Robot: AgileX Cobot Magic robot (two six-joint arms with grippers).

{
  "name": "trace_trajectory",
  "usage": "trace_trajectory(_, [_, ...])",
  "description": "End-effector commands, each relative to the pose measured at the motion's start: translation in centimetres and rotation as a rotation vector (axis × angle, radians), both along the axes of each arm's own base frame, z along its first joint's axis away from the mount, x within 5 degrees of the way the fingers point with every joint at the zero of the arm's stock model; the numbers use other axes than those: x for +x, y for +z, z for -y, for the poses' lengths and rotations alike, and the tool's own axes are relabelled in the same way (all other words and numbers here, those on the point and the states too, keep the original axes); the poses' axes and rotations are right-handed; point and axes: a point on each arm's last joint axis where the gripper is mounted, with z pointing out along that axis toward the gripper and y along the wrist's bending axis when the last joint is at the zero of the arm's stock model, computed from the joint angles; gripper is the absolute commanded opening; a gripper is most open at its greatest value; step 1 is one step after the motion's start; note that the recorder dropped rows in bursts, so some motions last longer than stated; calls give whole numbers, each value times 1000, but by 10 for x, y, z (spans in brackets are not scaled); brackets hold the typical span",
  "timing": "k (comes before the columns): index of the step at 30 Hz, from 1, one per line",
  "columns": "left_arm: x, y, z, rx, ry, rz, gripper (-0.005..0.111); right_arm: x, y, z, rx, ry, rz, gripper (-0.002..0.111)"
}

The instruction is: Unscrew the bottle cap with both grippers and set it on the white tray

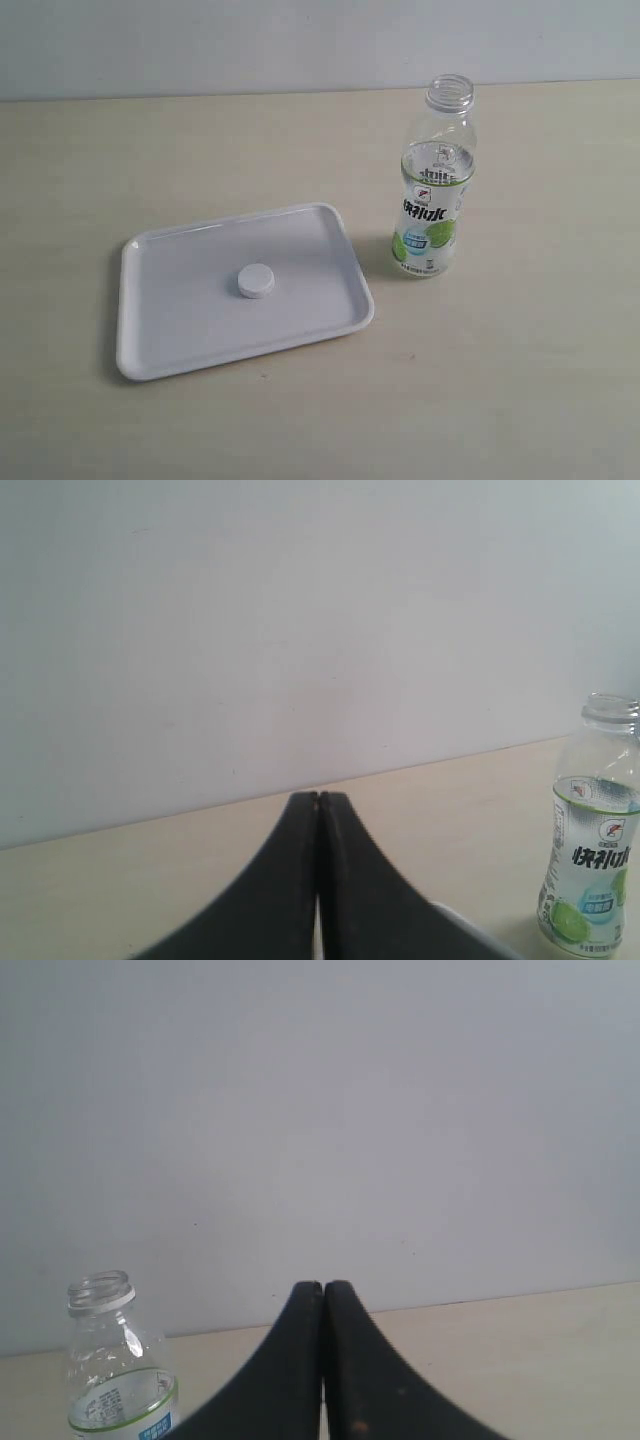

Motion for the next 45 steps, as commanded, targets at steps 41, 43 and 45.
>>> trace_trajectory(41, [-44,-19,-39,-11,198,-93,0,0,-1,0,-8,-3,0,0])
trace_trajectory(43, [-44,-19,-39,-14,198,-94,0,0,-1,0,-8,-3,0,0])
trace_trajectory(45, [-44,-19,-39,-9,198,-92,0,0,-1,0,-8,-3,0,0])
